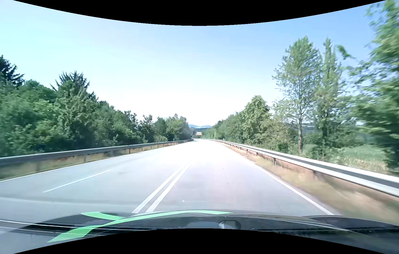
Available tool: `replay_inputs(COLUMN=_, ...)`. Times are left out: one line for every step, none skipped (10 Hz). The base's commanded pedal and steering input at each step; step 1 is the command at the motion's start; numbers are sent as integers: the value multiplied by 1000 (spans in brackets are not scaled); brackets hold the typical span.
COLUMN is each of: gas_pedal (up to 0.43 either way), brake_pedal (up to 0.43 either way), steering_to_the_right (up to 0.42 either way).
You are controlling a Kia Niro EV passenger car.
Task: Follow the waypoints while adhering to traffic rules and regulations
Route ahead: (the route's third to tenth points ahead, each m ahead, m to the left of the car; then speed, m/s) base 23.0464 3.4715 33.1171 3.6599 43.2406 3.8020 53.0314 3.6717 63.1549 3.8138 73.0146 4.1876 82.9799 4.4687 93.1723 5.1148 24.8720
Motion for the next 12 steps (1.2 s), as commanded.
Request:
replay_inputs(gas_pedal=189, brake_pedal=0, steering_to_the_right=0)
replay_inputs(gas_pedal=189, brake_pedal=0, steering_to_the_right=0)
replay_inputs(gas_pedal=189, brake_pedal=0, steering_to_the_right=0)
replay_inputs(gas_pedal=189, brake_pedal=0, steering_to_the_right=0)
replay_inputs(gas_pedal=189, brake_pedal=0, steering_to_the_right=0)
replay_inputs(gas_pedal=177, brake_pedal=0, steering_to_the_right=0)
replay_inputs(gas_pedal=177, brake_pedal=0, steering_to_the_right=0)
replay_inputs(gas_pedal=177, brake_pedal=0, steering_to_the_right=0)
replay_inputs(gas_pedal=177, brake_pedal=0, steering_to_the_right=0)
replay_inputs(gas_pedal=177, brake_pedal=0, steering_to_the_right=-1)
replay_inputs(gas_pedal=177, brake_pedal=0, steering_to_the_right=-1)
replay_inputs(gas_pedal=177, brake_pedal=0, steering_to_the_right=-1)
